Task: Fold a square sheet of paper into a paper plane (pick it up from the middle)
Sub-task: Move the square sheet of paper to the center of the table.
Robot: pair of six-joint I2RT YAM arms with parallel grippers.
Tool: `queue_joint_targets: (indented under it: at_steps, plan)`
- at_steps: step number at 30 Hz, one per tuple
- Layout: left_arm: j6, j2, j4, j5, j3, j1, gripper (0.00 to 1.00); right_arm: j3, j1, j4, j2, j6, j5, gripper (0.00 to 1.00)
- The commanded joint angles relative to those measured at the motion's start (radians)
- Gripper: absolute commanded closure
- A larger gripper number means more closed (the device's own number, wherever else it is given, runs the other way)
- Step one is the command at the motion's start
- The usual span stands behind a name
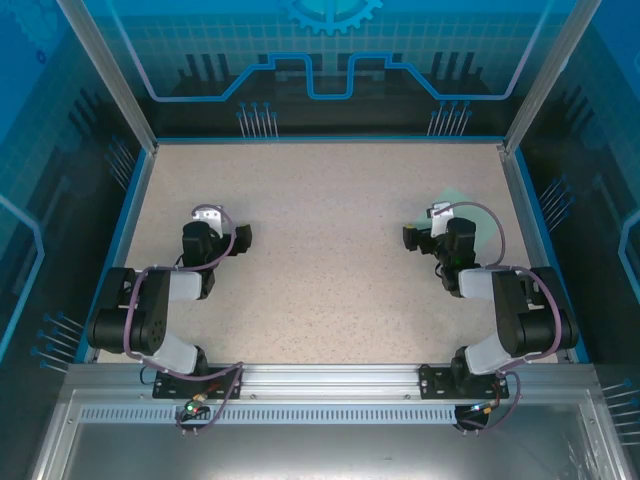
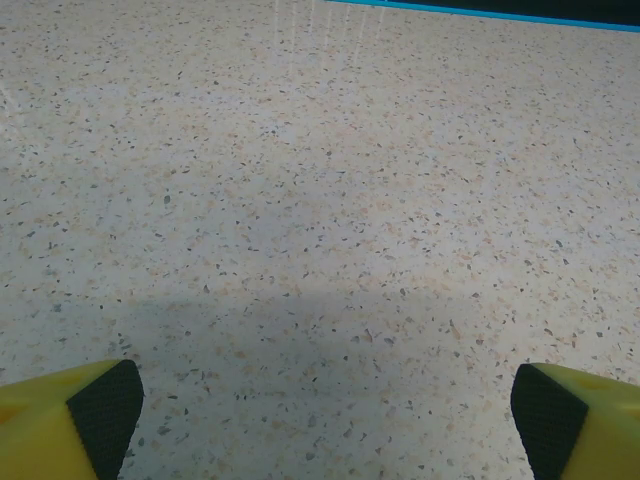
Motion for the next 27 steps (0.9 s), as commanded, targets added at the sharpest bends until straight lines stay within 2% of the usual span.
queue_joint_targets:
  at_steps: [1,18,20,27]
  plan:
    - [0.023,-0.011,0.033,0.023,0.010,-0.002,0.01,0.006,-0.011,0.029,-0.009,-0.012,-0.017,0.01]
    - [0.016,-0.012,0.032,0.028,0.009,0.003,0.01,0.002,-0.024,0.033,-0.012,-0.007,-0.040,0.01]
    - [0.005,-0.044,-0.021,0.003,0.027,0.004,0.01,0.010,-0.024,0.016,-0.023,-0.001,-0.035,0.01]
    - [-0.044,-0.216,-0.330,-0.055,0.127,-0.006,0.01,0.133,-0.026,-0.352,-0.226,0.002,-0.074,0.01]
